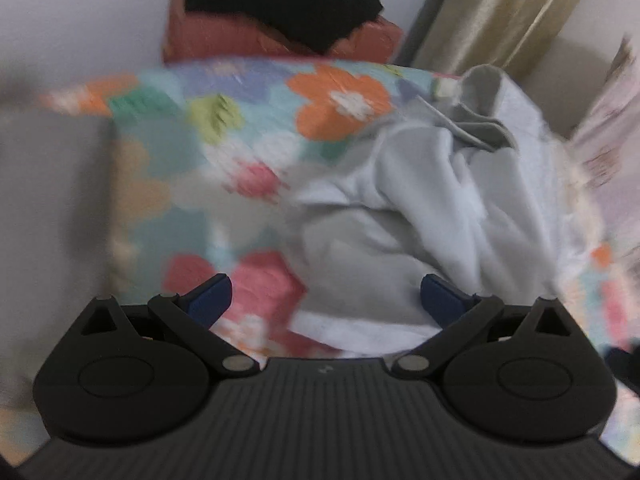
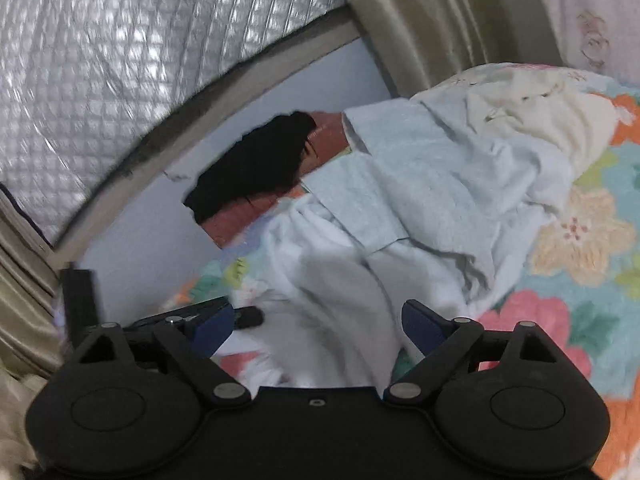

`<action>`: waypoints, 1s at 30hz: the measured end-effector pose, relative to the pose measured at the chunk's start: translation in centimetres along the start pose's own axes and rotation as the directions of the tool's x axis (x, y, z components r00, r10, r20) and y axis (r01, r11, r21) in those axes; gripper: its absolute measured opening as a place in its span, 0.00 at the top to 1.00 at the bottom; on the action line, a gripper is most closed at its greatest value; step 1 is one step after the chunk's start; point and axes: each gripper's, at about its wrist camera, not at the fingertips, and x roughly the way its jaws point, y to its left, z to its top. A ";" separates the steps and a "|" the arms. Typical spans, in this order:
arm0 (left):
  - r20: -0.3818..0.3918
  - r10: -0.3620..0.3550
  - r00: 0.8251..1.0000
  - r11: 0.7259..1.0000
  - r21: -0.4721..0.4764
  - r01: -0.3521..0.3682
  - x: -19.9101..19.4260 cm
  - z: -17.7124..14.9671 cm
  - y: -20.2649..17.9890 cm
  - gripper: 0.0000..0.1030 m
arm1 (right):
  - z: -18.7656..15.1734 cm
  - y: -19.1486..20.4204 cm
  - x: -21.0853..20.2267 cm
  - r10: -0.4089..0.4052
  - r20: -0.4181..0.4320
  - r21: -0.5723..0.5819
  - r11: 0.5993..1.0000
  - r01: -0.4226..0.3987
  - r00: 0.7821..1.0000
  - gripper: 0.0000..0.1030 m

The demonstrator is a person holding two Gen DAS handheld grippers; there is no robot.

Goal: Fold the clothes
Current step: 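Grasp the white T-shirt with the left gripper while the right gripper grasps it too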

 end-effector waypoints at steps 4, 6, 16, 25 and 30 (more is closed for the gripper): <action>-0.037 -0.132 0.991 0.985 -0.118 0.127 1.9 0.2 1.5 0.12 | 0.2 0.5 1.7 -0.047 0.034 -0.074 0.996 0.050 0.998 0.09; -0.047 -0.189 0.981 0.968 -0.177 0.178 2.8 0.3 2.2 0.21 | -0.2 1.9 1.8 -0.047 0.067 -0.169 0.984 0.058 0.997 0.09; -0.102 -0.193 0.976 0.949 -0.271 0.159 5.3 0.1 3.5 0.42 | 0.5 -0.4 7.3 -0.079 0.009 -0.191 0.978 0.080 0.997 0.09; -0.105 -0.293 0.950 0.872 -0.438 0.220 7.1 -0.6 5.7 0.38 | -0.1 -1.5 11.1 -0.168 -0.067 -0.303 0.943 0.140 0.983 0.24; -0.122 -0.395 0.911 0.834 -0.464 0.299 7.8 -1.0 6.1 0.54 | -1.2 -2.4 8.2 -0.057 -0.070 -0.180 0.983 0.044 0.996 0.57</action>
